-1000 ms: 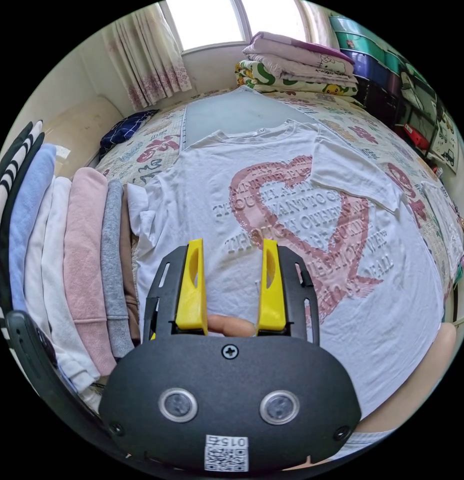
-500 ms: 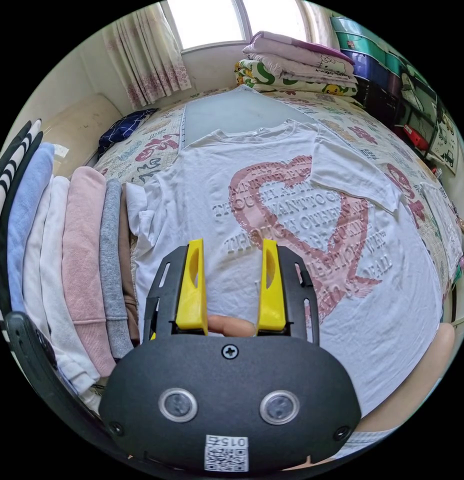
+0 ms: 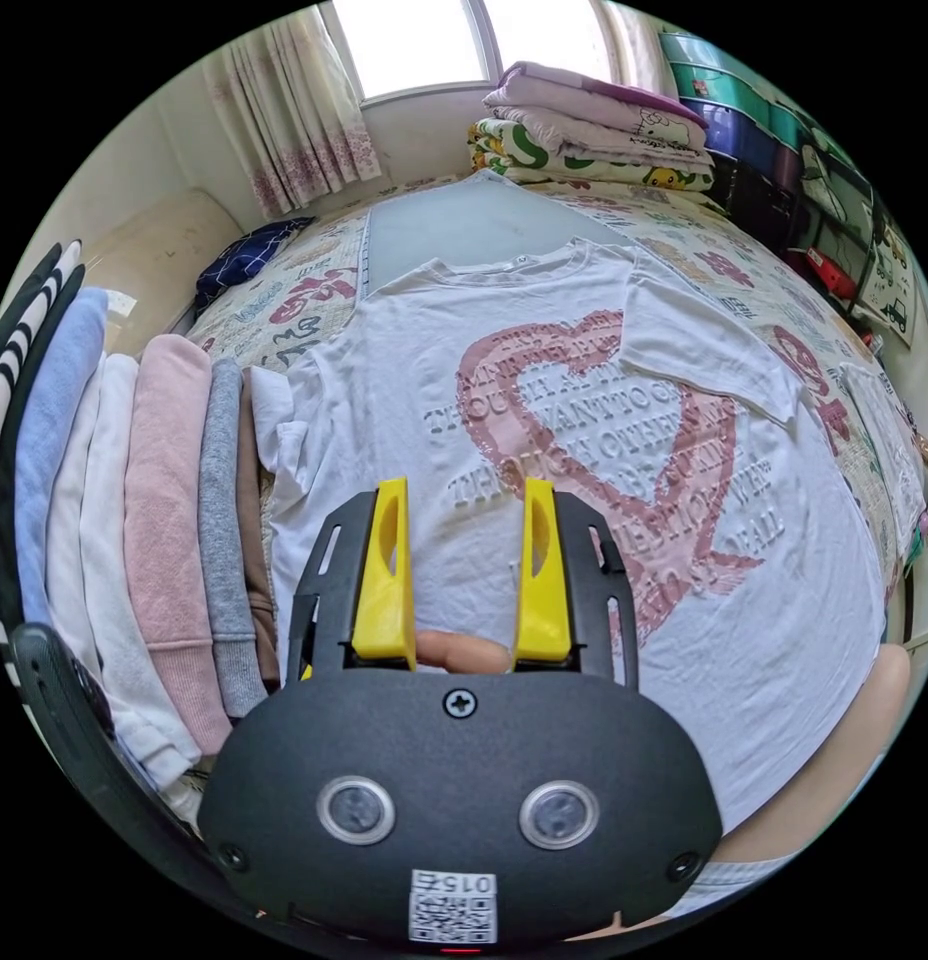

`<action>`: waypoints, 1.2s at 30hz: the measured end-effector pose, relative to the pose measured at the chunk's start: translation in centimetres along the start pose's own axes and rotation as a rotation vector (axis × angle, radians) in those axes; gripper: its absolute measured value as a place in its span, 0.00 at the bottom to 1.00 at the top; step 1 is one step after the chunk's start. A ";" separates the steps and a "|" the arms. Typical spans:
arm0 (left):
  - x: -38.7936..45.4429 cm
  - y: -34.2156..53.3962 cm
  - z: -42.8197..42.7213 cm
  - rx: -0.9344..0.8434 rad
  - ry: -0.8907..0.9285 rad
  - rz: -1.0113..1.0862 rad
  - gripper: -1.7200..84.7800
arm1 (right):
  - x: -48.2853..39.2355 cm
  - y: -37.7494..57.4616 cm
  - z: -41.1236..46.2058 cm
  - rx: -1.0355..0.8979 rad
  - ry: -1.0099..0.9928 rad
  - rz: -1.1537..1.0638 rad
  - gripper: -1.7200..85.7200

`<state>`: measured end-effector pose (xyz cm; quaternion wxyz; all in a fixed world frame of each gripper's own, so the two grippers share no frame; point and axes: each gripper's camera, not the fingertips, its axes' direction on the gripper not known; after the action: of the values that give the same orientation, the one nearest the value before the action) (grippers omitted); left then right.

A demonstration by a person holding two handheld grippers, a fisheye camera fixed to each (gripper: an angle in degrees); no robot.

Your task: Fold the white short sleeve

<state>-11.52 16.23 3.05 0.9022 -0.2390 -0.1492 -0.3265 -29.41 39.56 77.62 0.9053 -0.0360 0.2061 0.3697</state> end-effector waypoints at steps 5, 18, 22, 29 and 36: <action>-0.2 -0.1 -0.1 0.000 0.001 0.000 0.01 | -0.6 -0.2 0.5 0.000 0.002 -0.002 0.20; -0.7 -0.2 -0.6 0.004 0.012 -0.009 0.01 | -3.5 -1.1 1.5 -0.001 0.018 -0.017 0.20; -0.7 -0.4 -0.9 0.000 0.011 -0.007 0.01 | -4.6 -1.7 1.5 -0.003 0.017 -0.015 0.20; -0.6 -0.4 -1.4 0.002 0.007 -0.009 0.01 | -6.6 -2.7 1.1 -0.004 0.015 -0.018 0.20; -0.2 -0.4 -2.3 0.011 -0.015 -0.010 0.01 | -8.7 -4.2 0.0 -0.006 -0.004 -0.015 0.20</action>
<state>-11.66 14.83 1.18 0.9007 -0.2357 -0.1588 -0.3285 -32.10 30.79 80.75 0.9083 -0.0395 0.2027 0.3638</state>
